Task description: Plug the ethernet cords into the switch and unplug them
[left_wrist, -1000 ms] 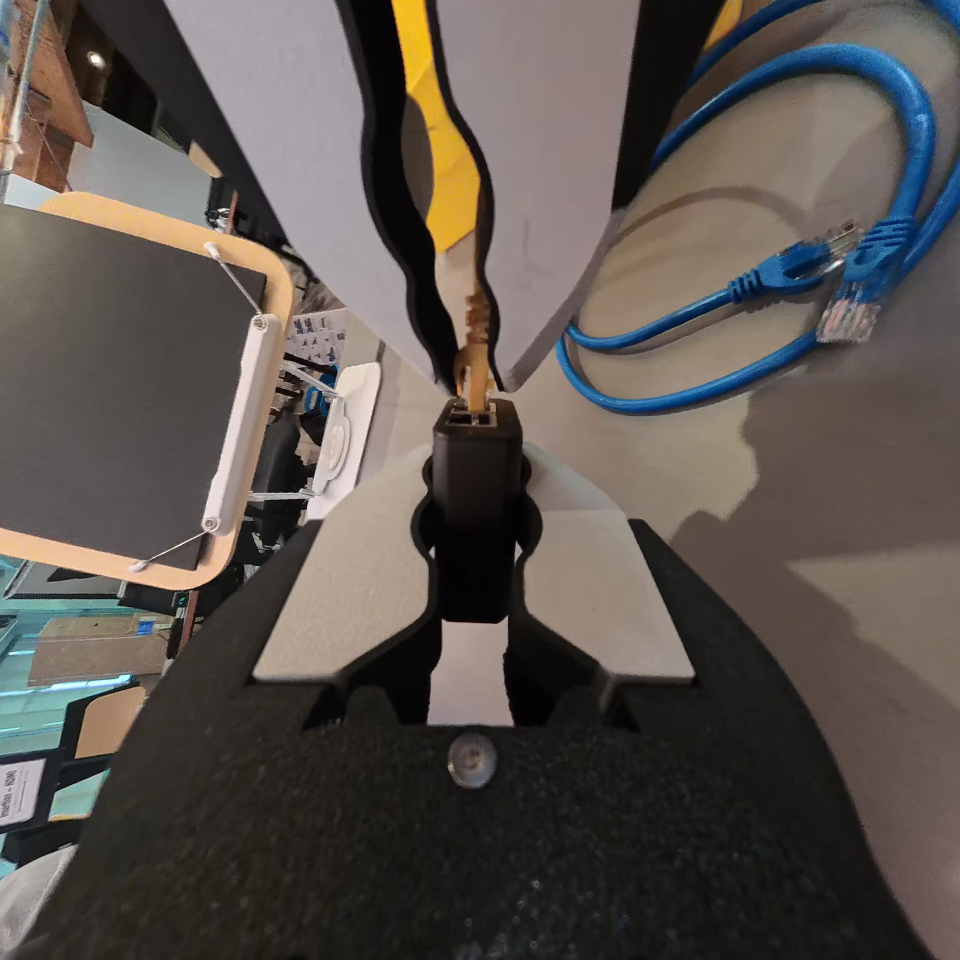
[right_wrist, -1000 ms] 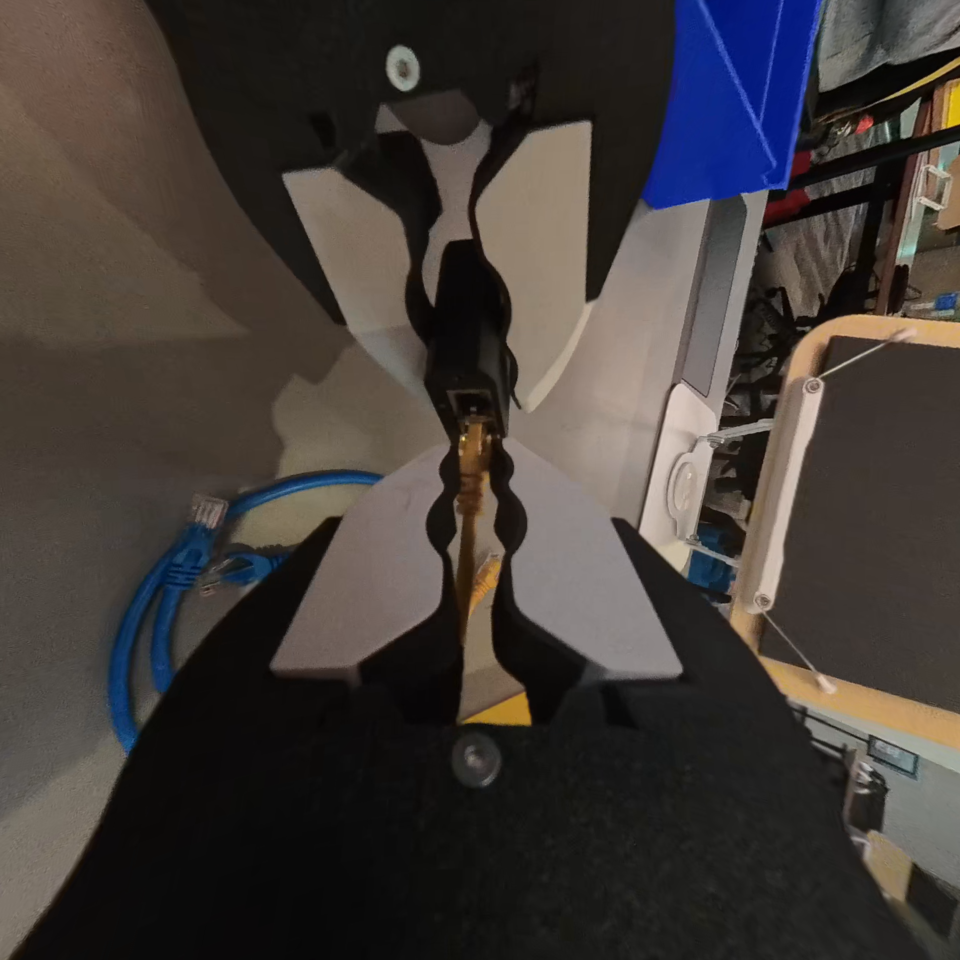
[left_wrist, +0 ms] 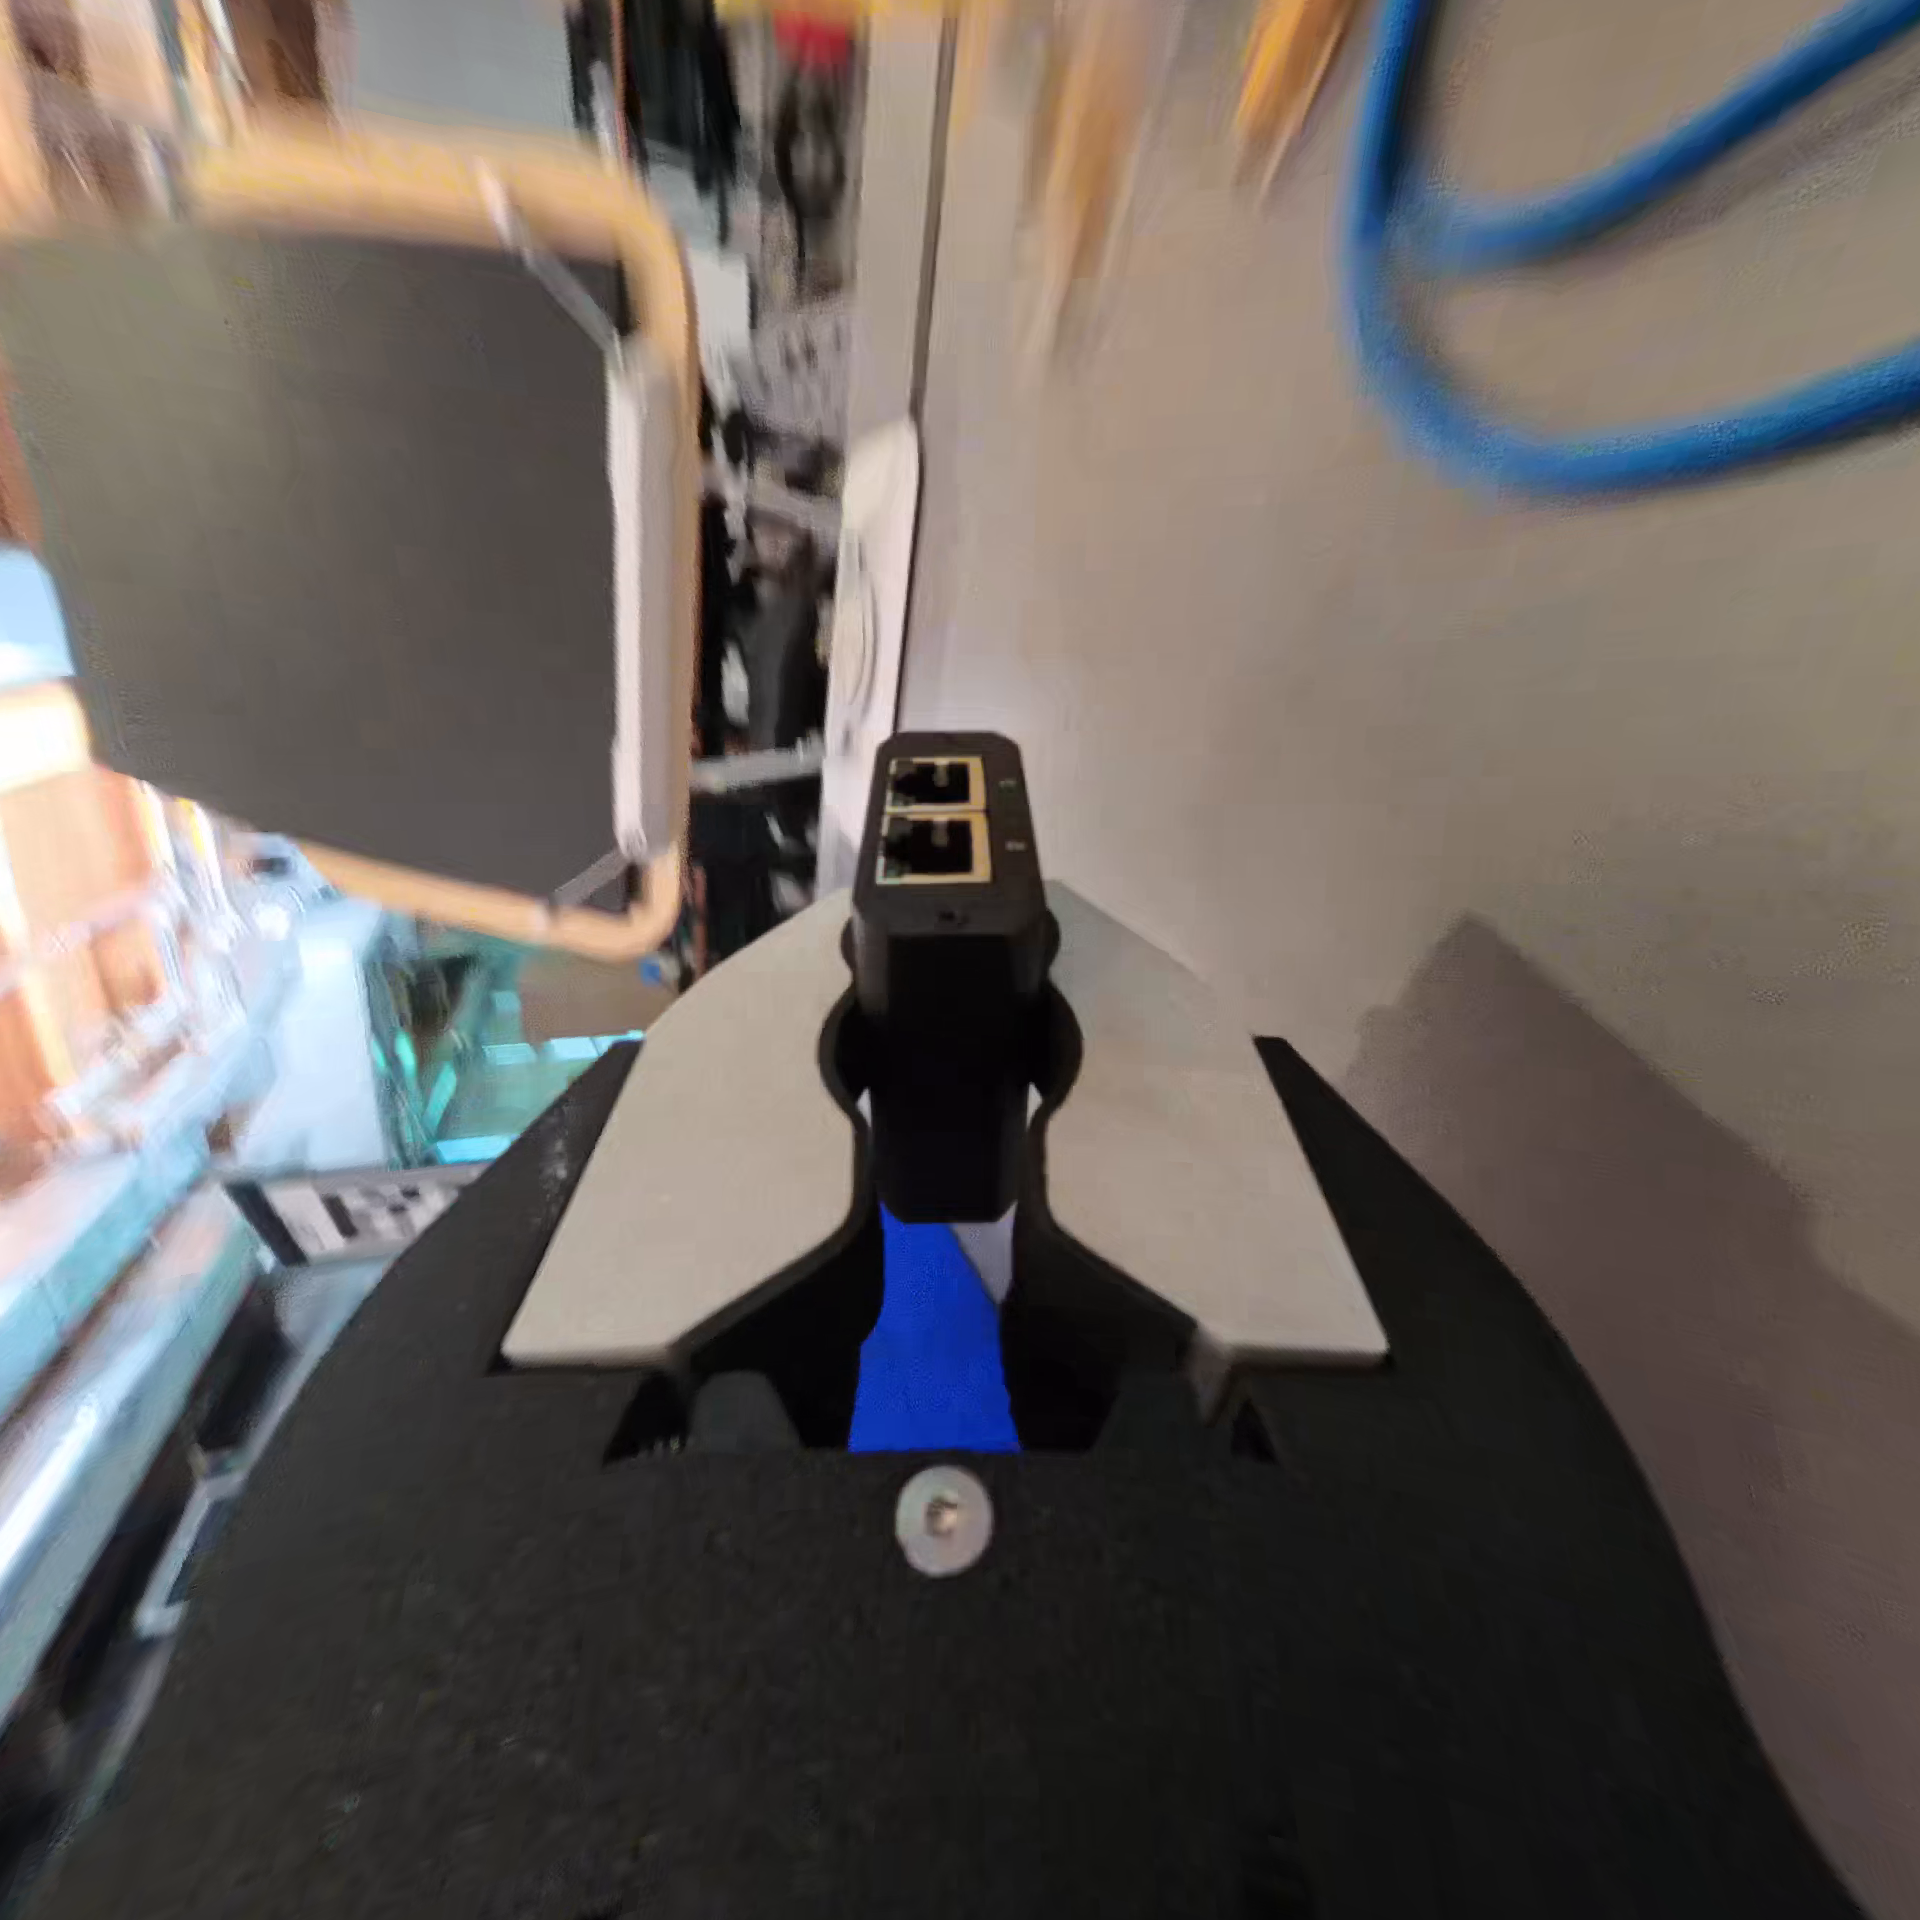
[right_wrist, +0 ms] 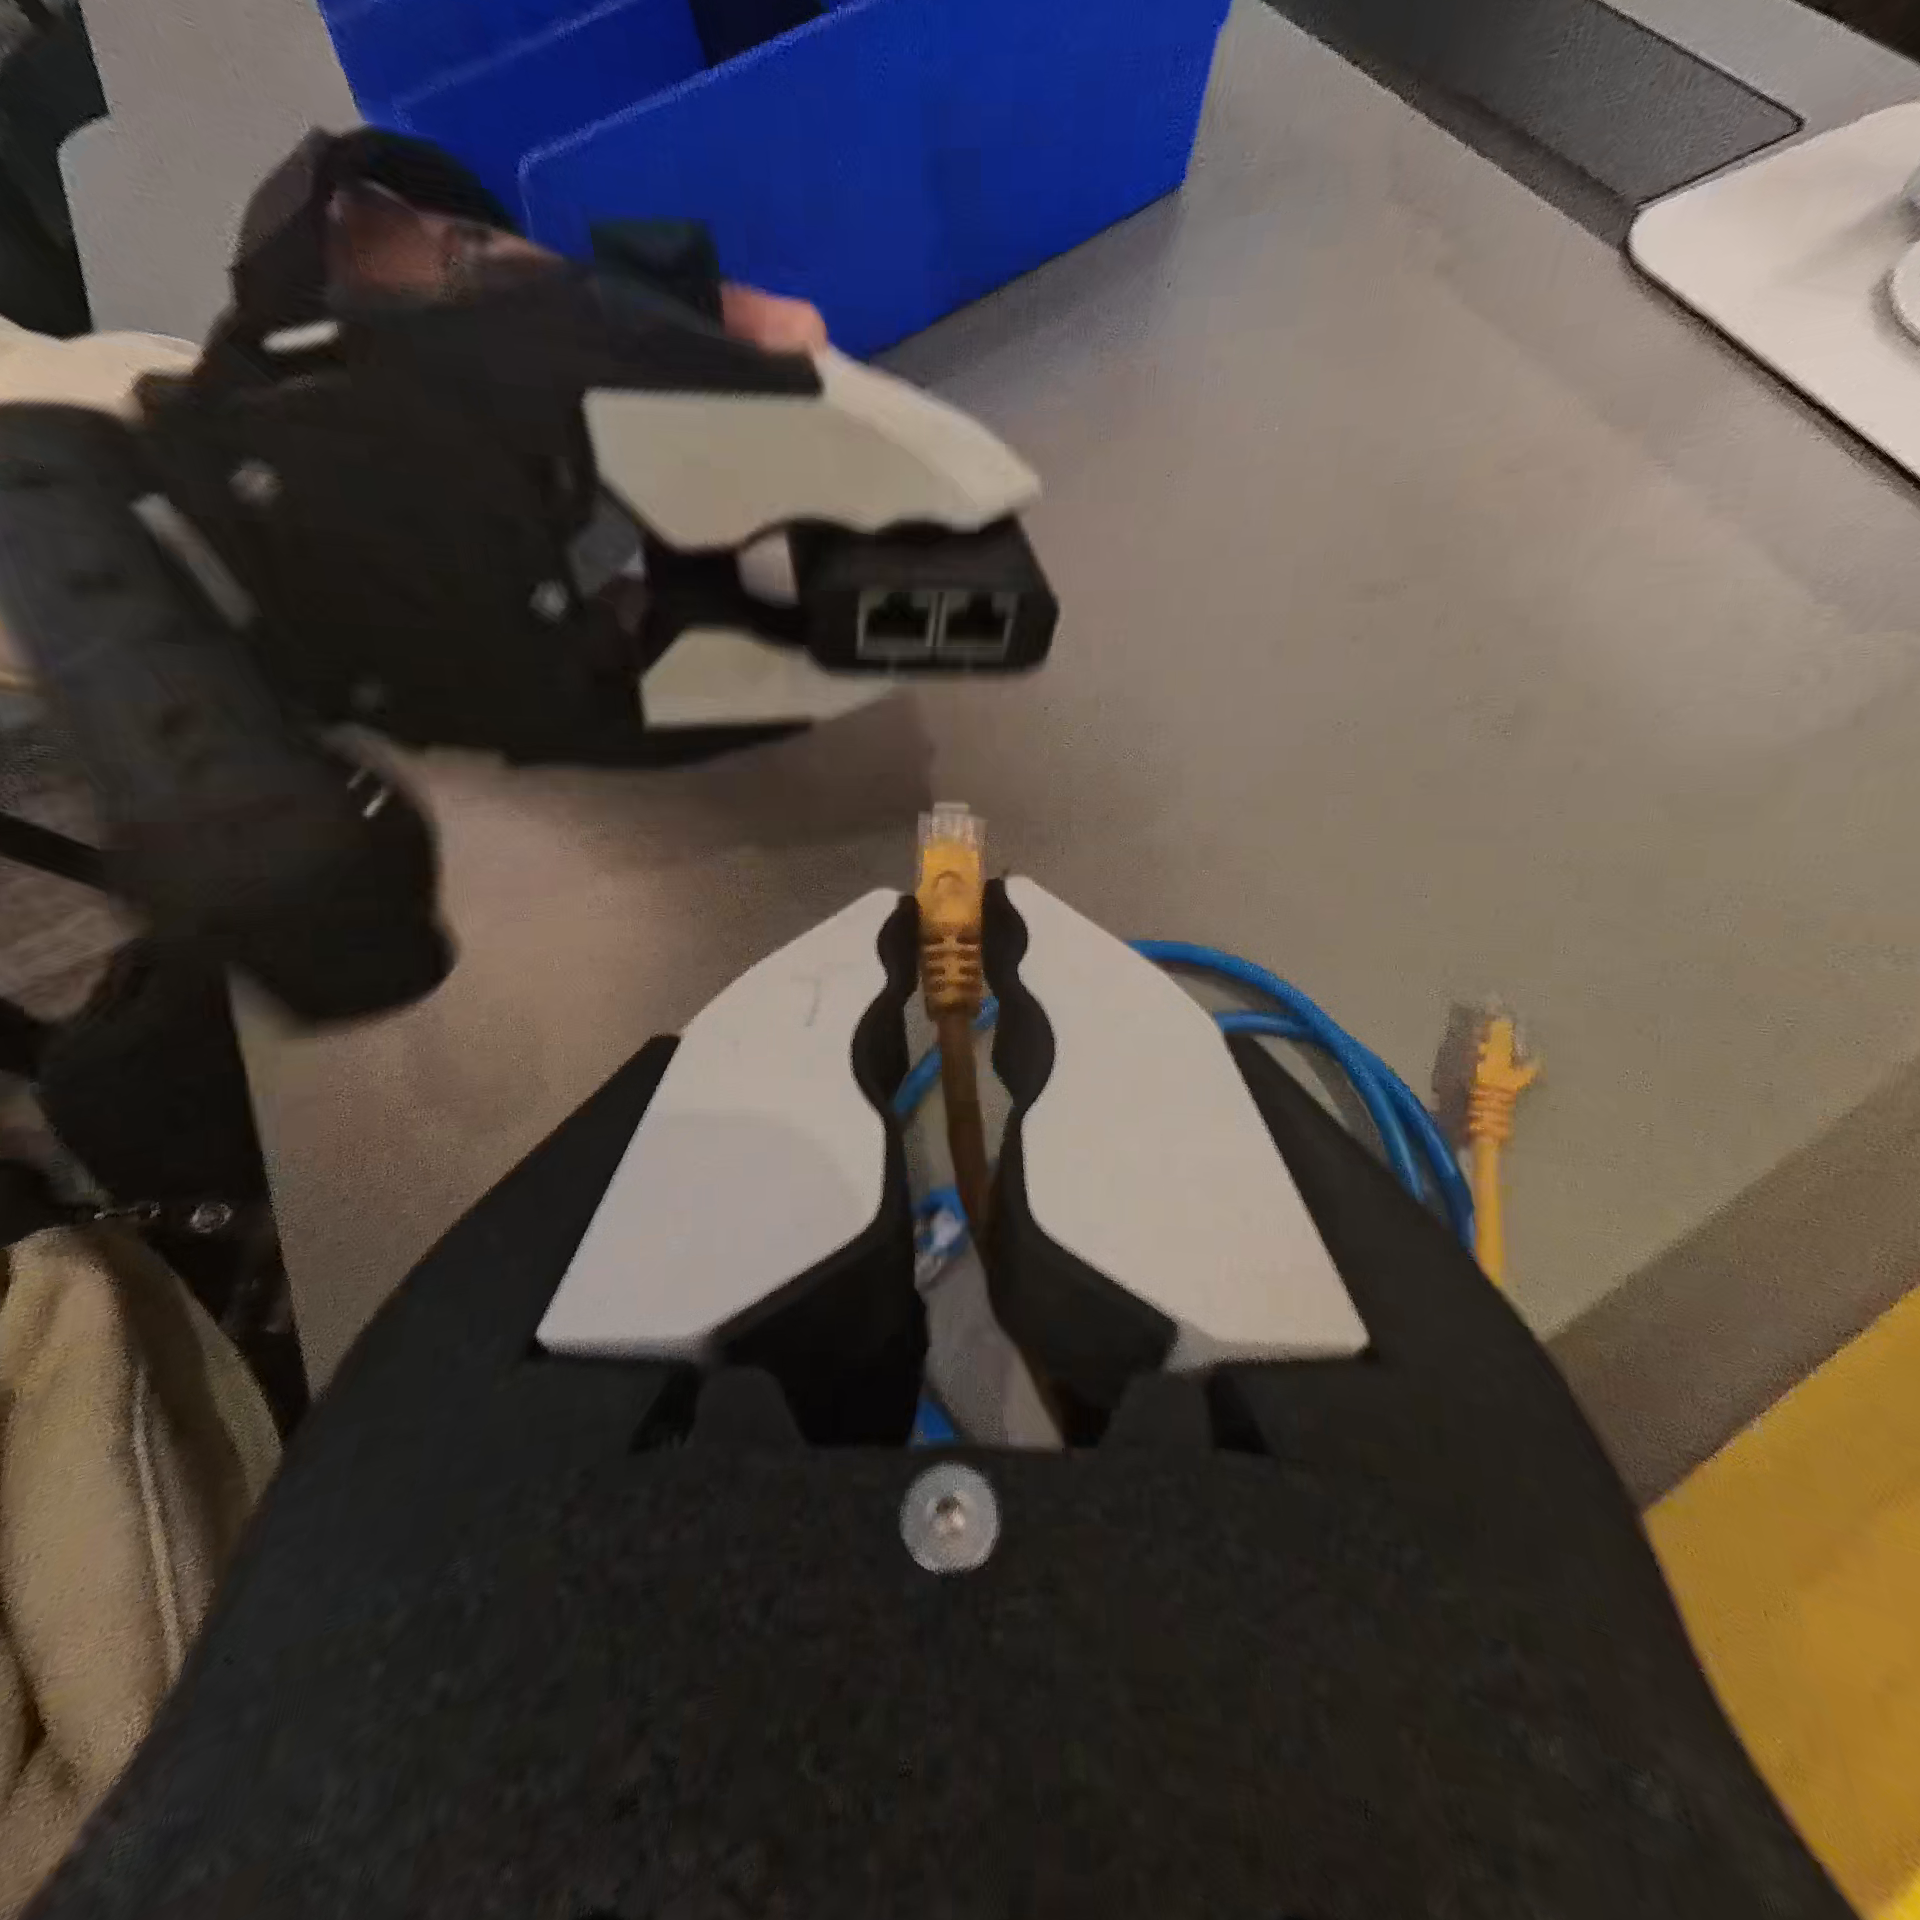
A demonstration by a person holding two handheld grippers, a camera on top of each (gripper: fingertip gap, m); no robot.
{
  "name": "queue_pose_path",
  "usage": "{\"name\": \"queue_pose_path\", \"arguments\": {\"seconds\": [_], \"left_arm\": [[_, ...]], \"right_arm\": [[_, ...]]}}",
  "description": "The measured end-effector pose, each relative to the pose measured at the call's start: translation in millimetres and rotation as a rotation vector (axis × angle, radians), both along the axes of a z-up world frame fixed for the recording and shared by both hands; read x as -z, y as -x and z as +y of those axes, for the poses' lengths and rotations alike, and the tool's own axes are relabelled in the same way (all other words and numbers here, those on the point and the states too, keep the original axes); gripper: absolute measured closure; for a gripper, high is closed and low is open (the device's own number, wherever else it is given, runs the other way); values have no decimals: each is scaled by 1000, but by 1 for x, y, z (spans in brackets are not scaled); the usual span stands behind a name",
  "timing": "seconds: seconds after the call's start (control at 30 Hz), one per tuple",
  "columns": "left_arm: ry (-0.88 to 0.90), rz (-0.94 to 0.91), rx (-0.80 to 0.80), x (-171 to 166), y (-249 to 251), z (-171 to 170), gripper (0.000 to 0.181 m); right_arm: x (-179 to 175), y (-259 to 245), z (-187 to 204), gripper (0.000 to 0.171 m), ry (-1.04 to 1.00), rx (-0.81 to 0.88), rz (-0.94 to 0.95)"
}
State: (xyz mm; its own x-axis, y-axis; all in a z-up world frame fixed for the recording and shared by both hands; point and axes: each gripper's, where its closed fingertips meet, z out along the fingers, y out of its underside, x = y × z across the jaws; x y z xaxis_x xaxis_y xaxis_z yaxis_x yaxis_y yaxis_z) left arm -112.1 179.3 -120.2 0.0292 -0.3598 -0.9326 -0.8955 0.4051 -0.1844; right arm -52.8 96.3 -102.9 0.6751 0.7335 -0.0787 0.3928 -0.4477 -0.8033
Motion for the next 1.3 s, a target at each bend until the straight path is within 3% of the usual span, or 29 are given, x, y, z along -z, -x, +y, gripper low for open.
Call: {"name": "queue_pose_path", "arguments": {"seconds": [0.07,0.2,0.4,0.53,0.63,0.77,0.9,1.07,1.2,1.3], "left_arm": [[99,-82,-23,-6,12,18,156],[90,-174,85,-24,-18,-15,156],[204,-229,45,-15,-2,4,156],[290,-247,53,-9,-4,2,156],[243,-212,58,-5,-6,0,156],[239,-193,92,-3,-10,-7,156],[236,-185,101,-2,-11,-10,156],[248,-179,107,1,-13,-12,156],[261,-163,104,6,-14,-11,156],[262,-159,109,7,-13,-11,156]], "right_arm": [[-6,-20,-12,159,39,12,82],[-31,-22,-28,158,-72,-1,44],[-160,-40,-54,158,-392,-109,108],[-189,-51,-53,159,-473,-114,109],[-162,-43,-46,159,-482,-129,15],[-106,-83,-26,159,-506,-16,-351],[-68,-124,-16,158,-302,77,-231],[-26,-188,16,158,-256,290,-308],[25,-207,38,157,4,398,-205],[22,-200,48,136,65,424,-46]]}}
